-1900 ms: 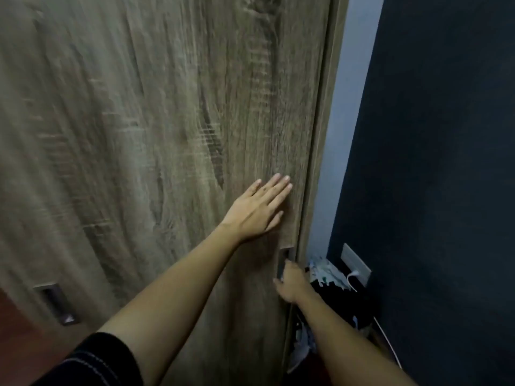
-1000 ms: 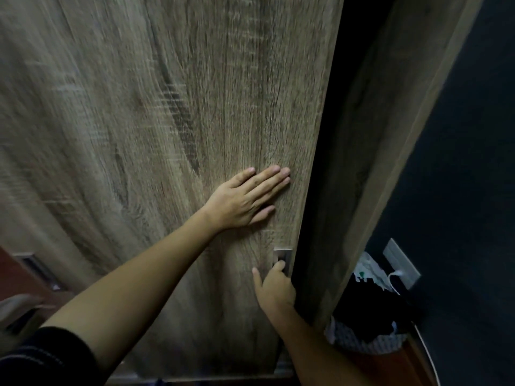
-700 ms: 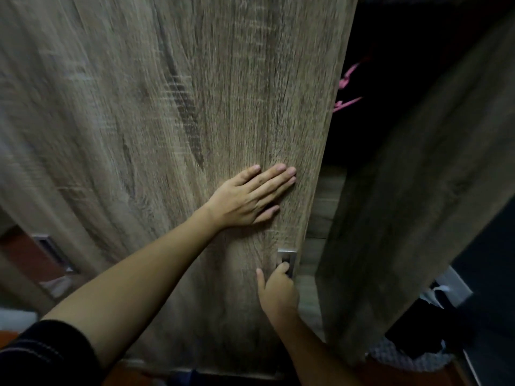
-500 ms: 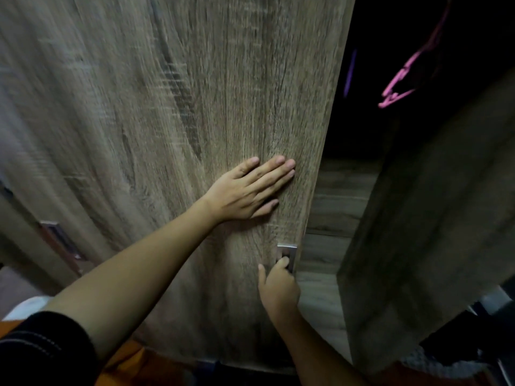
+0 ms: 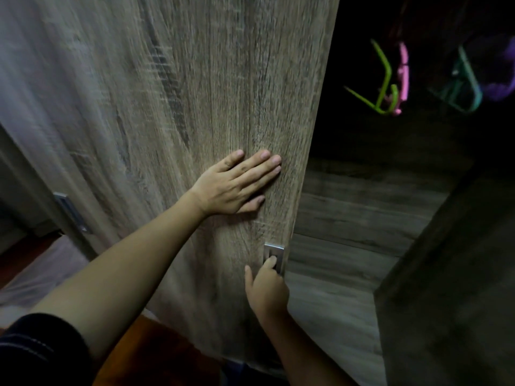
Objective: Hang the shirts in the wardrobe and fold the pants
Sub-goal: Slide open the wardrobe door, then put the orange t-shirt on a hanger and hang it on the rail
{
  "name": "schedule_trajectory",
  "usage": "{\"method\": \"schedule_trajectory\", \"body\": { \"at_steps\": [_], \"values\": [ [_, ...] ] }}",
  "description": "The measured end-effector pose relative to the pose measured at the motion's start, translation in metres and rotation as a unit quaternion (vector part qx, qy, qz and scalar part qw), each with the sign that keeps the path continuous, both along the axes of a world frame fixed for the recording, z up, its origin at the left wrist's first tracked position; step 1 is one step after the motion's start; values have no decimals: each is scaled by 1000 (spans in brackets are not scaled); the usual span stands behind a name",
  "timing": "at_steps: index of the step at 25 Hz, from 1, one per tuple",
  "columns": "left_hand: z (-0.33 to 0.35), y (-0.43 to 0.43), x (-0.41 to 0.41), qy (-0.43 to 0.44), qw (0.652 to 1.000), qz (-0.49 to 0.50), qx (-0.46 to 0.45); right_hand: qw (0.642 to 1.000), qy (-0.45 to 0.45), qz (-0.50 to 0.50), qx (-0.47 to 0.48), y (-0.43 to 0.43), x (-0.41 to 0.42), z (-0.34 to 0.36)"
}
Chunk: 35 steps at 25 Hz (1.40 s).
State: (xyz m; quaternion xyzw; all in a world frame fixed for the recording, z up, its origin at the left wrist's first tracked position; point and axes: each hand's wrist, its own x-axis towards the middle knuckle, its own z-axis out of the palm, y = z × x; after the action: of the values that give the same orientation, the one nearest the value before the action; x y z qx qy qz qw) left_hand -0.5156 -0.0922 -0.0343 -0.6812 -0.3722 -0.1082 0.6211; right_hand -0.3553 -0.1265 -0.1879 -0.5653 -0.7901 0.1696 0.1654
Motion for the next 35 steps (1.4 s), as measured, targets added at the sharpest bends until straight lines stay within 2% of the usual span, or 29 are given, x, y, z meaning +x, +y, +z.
{"method": "schedule_trajectory", "body": {
  "at_steps": [4, 10, 12, 14, 15, 17, 19, 21, 23, 26, 28, 30, 31, 33, 35],
  "values": [
    [1, -10, -33, 5, 1000, 13, 3, 1000, 6, 23, -14, -9, -29, 1],
    [3, -10, -31, -23, 1000, 9, -6, 997, -28, 53, -44, -5, -25, 7],
    [8, -17, -26, -32, 999, 24, -37, 995, -31, 64, -73, -6, -23, 14],
    [13, -37, -14, -84, 991, 54, -90, 989, -70, 89, -96, -5, -19, 25],
    [11, -55, -5, -149, 981, 74, -100, 981, -113, 124, -102, -6, -17, 33],
    [-6, -100, 17, -330, 933, 114, -83, 957, -189, 202, -90, -8, -12, 46],
    [-35, -165, 42, -453, 869, 191, -65, 941, -209, 260, -63, -22, -19, 54],
    [-63, -229, 59, -500, 814, 287, -71, 939, -161, 300, -42, -46, -39, 63],
    [-80, -288, 60, -540, 754, 369, -59, 933, -52, 355, -28, -74, -68, 72],
    [-99, -358, 40, -588, 666, 458, -27, 888, 83, 452, -16, -120, -110, 81],
    [-116, -398, 26, -628, 594, 502, -46, 858, 97, 504, -15, -155, -134, 80],
    [-137, -427, 15, -658, 525, 530, -99, 850, 34, 526, -17, -187, -152, 77],
    [-147, -435, 13, -661, 511, 536, -123, 851, -11, 524, -4, -196, -159, 71],
    [-158, -440, 10, -656, 510, 539, -138, 852, -58, 519, 27, -207, -166, 59],
    [-160, -439, 9, -659, 502, 543, -141, 855, -5, 518, 38, -209, -170, 52]
  ]
}}
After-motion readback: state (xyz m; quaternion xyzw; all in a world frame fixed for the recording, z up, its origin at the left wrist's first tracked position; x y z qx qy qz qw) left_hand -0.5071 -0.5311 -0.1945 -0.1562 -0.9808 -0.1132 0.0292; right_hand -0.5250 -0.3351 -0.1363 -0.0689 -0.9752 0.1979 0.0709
